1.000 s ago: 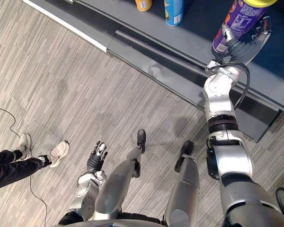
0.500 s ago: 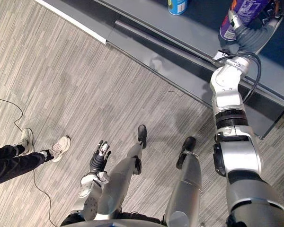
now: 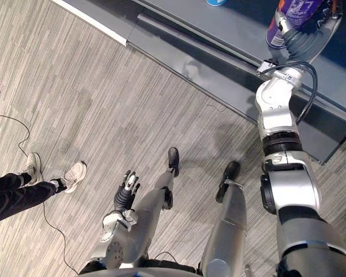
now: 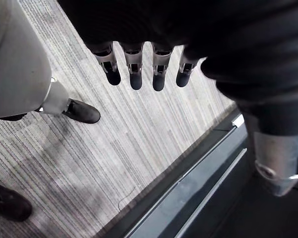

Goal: Put the gum and the chips on the shelf.

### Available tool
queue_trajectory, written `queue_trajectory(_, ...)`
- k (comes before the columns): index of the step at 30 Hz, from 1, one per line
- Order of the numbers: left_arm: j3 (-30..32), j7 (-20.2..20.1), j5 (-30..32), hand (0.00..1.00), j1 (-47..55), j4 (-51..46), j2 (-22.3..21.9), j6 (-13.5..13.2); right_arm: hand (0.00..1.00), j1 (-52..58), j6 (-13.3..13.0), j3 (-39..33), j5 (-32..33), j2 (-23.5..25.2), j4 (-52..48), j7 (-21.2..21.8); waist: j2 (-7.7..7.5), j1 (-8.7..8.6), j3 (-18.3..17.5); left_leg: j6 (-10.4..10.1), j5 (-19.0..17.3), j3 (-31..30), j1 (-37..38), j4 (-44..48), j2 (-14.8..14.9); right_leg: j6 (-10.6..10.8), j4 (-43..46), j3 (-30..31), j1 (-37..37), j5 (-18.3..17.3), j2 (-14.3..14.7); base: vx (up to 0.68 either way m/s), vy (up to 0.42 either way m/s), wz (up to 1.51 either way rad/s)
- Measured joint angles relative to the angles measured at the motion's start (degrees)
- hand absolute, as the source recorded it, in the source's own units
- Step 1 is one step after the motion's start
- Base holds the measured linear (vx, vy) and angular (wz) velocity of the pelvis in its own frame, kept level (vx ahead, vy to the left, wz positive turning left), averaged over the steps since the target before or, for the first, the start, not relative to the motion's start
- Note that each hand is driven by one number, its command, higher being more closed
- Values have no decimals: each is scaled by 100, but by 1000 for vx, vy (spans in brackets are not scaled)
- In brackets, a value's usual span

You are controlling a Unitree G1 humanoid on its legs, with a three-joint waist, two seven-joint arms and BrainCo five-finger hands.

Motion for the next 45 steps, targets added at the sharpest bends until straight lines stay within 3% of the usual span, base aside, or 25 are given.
queue_trajectory(3,1,-37,-332,0,6,-40,-5,-36,100,0,-12,26,0,-5,1,6,0,-2,0,2,-8,16,-20,47,0,-5,25,9,-17,-3,-8,-23,-42,0)
queue_trajectory(4,1,-47,-421,0,6,-41,-6,-55,0,-6,-24,57,0,-11,1,2,-1,1,0,9,-18,57,-65,89,1,-6,51,29,-64,-4,-16,-40,-39,-2)
queue_trajectory(17,-1,-127,-421,0,170,-154,-63,-67,0,-103,-176,456,10,-92,206,226,-7,-44,4,20,-16,262,-139,173,45,-6,81,96,-159,-3,-36,-24,-29,0)
queue_trajectory(23,39,-185,-408,0,216,-29,-72,12,0,122,-194,513,71,3,251,420,-71,-169,38,53,-289,400,236,527,131,13,-73,132,390,7,14,2,-23,-11)
queue_trajectory(27,264,-258,-405,0,258,147,-45,180,0,708,-266,319,119,280,253,680,-211,-303,47,37,-497,553,619,709,257,71,-325,150,911,37,131,38,-26,-20)
queue_trajectory(35,433,-758,-278,0,254,653,276,318,0,2240,-267,-1058,344,785,246,1262,-523,-527,-11,52,-543,826,1864,164,427,212,-1270,169,2191,298,465,90,-9,-25)
queue_trajectory(38,512,-756,23,0,268,997,486,441,0,2981,-265,-1359,471,909,217,1563,-650,-684,-193,19,-554,768,2162,72,456,248,-1657,133,2616,428,576,113,-8,-8)
queue_trajectory(40,697,-753,132,0,354,1349,542,544,0,3770,-254,-1406,490,1175,32,1817,-733,-778,-583,8,-562,752,2382,-139,469,293,-2054,133,2916,562,684,155,13,-13)
queue_trajectory(45,1092,-710,148,0,682,1824,678,680,0,5378,22,-1213,507,1908,-509,2680,-954,-791,-1326,-88,-636,831,2914,-455,479,361,-2834,148,3581,760,828,140,29,-14)
